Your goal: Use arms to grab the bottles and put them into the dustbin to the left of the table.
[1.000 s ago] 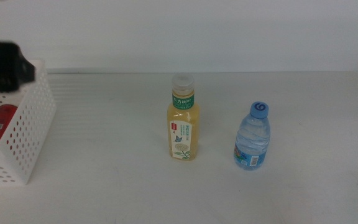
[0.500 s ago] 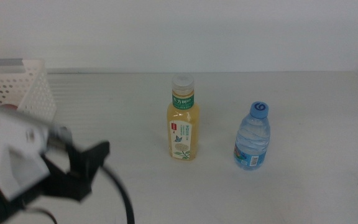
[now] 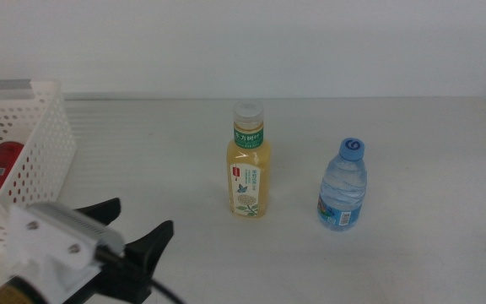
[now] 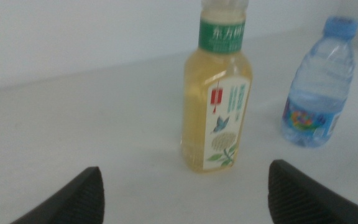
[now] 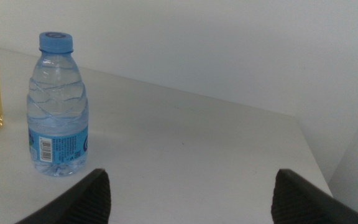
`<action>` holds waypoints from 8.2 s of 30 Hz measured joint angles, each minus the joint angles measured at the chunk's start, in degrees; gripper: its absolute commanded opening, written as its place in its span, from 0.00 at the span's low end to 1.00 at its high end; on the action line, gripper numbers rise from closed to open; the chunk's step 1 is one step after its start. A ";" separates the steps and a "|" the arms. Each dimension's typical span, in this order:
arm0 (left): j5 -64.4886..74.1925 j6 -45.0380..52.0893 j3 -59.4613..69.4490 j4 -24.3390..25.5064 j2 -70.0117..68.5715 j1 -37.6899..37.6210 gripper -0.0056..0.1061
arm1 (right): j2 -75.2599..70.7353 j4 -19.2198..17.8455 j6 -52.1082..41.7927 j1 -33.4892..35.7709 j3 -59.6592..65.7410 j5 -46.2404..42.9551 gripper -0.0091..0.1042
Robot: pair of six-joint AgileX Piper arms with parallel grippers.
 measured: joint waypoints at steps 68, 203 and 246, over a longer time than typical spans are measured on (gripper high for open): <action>-24.36 -0.97 -38.22 -12.18 57.99 -9.65 0.83 | 0.00 0.00 0.00 0.00 0.00 0.00 0.68; 108.66 21.36 -91.93 -13.92 53.62 54.63 0.86 | 0.00 0.00 0.00 0.00 0.00 0.04 0.68; 47.11 22.40 -36.23 -16.65 2.19 -5.87 0.86 | 0.00 0.00 0.00 0.00 0.00 0.04 0.68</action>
